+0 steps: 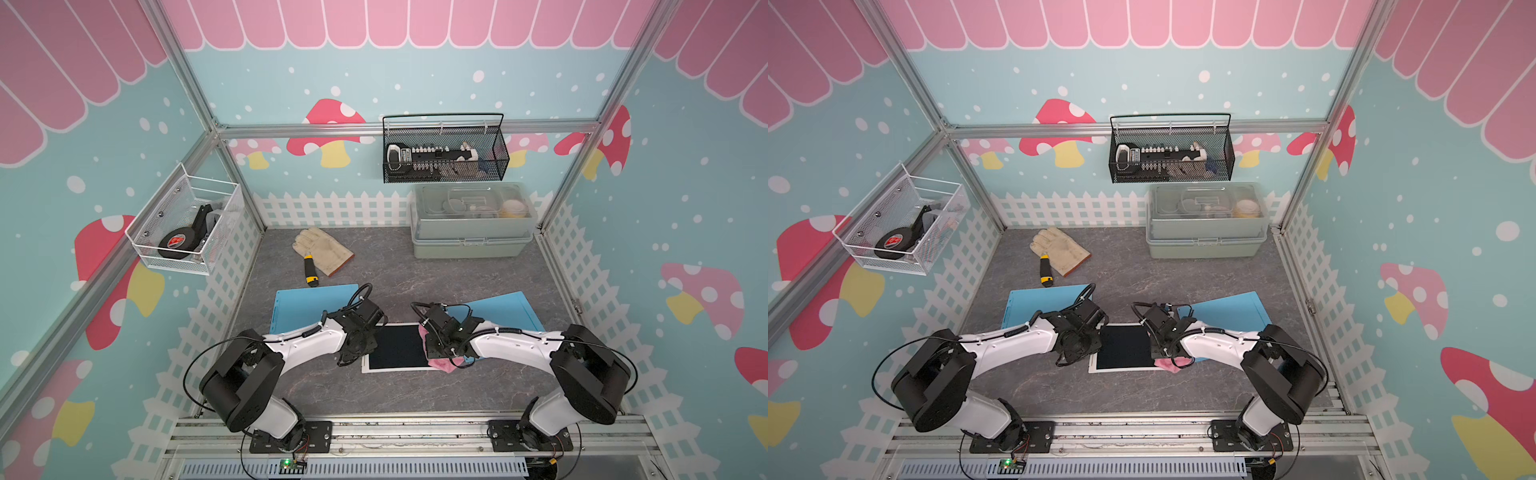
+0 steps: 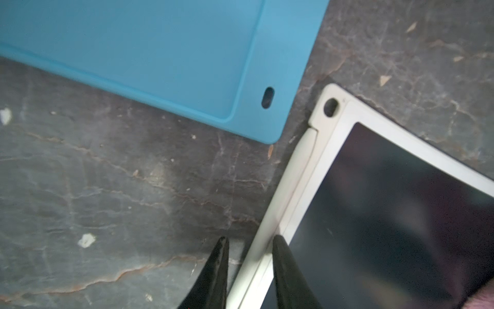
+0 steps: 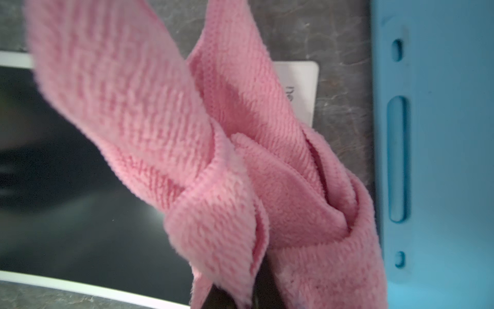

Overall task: Wipe the drawing tablet
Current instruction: Wipe the dirt from the drawing tablet.

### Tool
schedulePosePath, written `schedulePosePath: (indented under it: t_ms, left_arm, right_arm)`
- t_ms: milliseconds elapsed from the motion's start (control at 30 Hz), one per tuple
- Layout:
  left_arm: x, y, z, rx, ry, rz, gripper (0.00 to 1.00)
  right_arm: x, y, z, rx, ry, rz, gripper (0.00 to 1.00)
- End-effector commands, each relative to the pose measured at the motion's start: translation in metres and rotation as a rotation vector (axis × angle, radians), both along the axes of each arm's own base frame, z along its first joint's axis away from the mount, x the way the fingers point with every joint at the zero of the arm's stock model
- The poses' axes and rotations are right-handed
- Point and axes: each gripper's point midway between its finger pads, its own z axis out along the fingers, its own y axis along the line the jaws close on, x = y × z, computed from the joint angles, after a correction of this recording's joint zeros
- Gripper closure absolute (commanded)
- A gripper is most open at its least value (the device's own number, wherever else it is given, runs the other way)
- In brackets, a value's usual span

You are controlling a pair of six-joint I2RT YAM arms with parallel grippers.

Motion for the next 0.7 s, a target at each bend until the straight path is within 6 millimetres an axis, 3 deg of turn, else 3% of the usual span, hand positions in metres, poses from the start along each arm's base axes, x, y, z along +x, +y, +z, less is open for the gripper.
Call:
schedulePosePath:
  t_ms: [0, 33, 100, 233, 300, 367, 533, 600, 667]
  left_arm:
    - [-0.043, 0.034, -0.038, 0.144, 0.179, 0.01, 0.71]
    - [-0.044, 0.035, -0.039, 0.144, 0.179, 0.01, 0.71]
    - [-0.045, 0.035, -0.039, 0.146, 0.181, 0.011, 0.71]
    - [-0.047, 0.037, -0.04, 0.15, 0.186, 0.016, 0.71]
    - [-0.047, 0.037, -0.04, 0.149, 0.185, 0.016, 0.71]
    - [-0.047, 0.038, -0.04, 0.152, 0.185, 0.015, 0.71]
    - [-0.045, 0.036, -0.041, 0.152, 0.188, 0.011, 0.71]
    - [-0.045, 0.035, -0.041, 0.154, 0.19, 0.008, 0.71]
    - [-0.044, 0.034, -0.041, 0.152, 0.188, 0.009, 0.71]
  right_arm:
    - [-0.03, 0.031, -0.019, -0.03, 0.107, 0.088, 1.0]
    - [-0.027, 0.037, -0.018, -0.02, 0.102, 0.09, 1.0]
    - [-0.017, 0.022, -0.019, -0.026, 0.099, 0.033, 1.0]
    - [-0.004, -0.057, -0.034, -0.081, 0.151, -0.156, 1.0]
    - [0.003, -0.079, -0.031, -0.073, 0.135, -0.21, 1.0]
    - [0.01, -0.071, -0.025, -0.033, 0.115, -0.193, 1.0]
    - [0.009, 0.004, -0.023, 0.026, 0.12, -0.035, 1.0]
    - [0.007, 0.014, -0.025, 0.042, 0.135, -0.032, 1.0]
    - [0.01, 0.001, -0.027, 0.02, 0.132, -0.054, 1.0]
